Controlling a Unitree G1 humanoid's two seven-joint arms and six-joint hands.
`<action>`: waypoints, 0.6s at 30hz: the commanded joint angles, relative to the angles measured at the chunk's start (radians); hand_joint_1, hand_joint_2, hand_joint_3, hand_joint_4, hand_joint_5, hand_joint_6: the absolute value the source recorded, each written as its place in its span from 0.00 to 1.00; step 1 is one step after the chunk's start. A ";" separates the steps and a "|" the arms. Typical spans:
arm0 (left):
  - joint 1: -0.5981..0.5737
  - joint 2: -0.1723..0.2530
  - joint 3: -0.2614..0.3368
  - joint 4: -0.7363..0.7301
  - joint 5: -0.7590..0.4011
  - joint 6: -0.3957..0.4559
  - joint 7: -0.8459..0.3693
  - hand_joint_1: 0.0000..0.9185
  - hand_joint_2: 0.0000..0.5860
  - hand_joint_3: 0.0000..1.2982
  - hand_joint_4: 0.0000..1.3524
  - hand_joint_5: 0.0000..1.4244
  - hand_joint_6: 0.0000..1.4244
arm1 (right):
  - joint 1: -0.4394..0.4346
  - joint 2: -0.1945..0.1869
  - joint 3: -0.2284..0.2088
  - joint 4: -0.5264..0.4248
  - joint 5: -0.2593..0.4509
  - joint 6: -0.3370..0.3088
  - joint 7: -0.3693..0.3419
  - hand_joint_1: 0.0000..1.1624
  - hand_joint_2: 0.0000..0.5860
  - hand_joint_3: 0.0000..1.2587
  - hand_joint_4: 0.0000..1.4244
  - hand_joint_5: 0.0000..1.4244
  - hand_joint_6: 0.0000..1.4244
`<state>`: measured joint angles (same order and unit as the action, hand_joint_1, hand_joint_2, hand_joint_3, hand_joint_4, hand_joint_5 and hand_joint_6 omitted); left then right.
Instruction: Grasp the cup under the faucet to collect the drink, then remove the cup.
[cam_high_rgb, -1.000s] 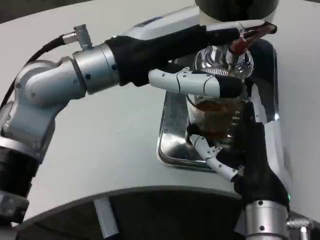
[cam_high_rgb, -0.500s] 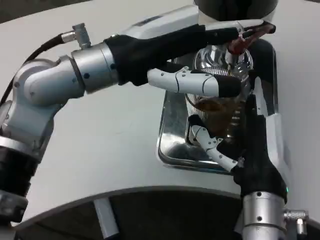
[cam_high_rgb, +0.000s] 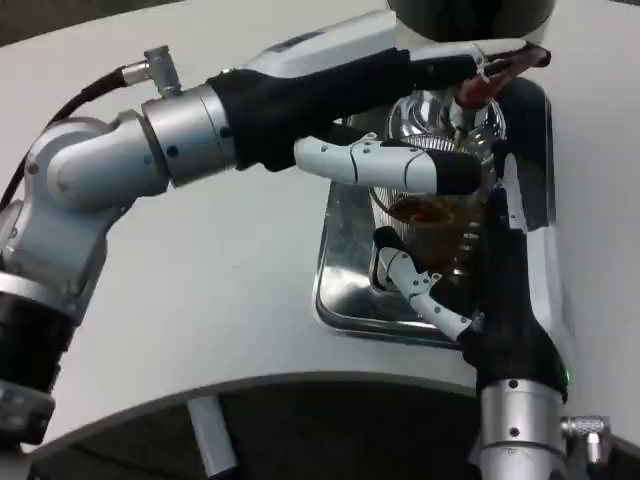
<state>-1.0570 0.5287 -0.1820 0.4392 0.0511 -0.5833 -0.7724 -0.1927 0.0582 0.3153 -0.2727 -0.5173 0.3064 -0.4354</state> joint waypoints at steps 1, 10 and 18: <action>-0.007 0.004 -0.026 -0.019 0.016 -0.017 -0.043 0.00 0.17 0.09 0.00 0.03 0.12 | 0.003 0.068 -0.002 0.021 0.017 -0.017 -0.014 0.62 0.42 0.00 0.00 0.02 0.08; -0.007 0.004 -0.024 -0.026 0.011 -0.011 -0.049 0.00 0.17 0.10 0.00 0.03 0.12 | -0.009 0.070 -0.004 0.043 0.032 -0.024 -0.017 0.62 0.42 0.00 0.00 0.02 0.08; -0.006 0.003 -0.025 -0.030 0.011 -0.007 -0.052 0.00 0.17 0.10 0.00 0.03 0.12 | -0.011 0.068 -0.009 0.054 0.050 -0.034 -0.025 0.62 0.42 0.00 0.00 0.02 0.08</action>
<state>-1.0635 0.5317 -0.1811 0.4374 0.0510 -0.5803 -0.7838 -0.2083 0.0602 0.3129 -0.2349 -0.4833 0.2862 -0.4509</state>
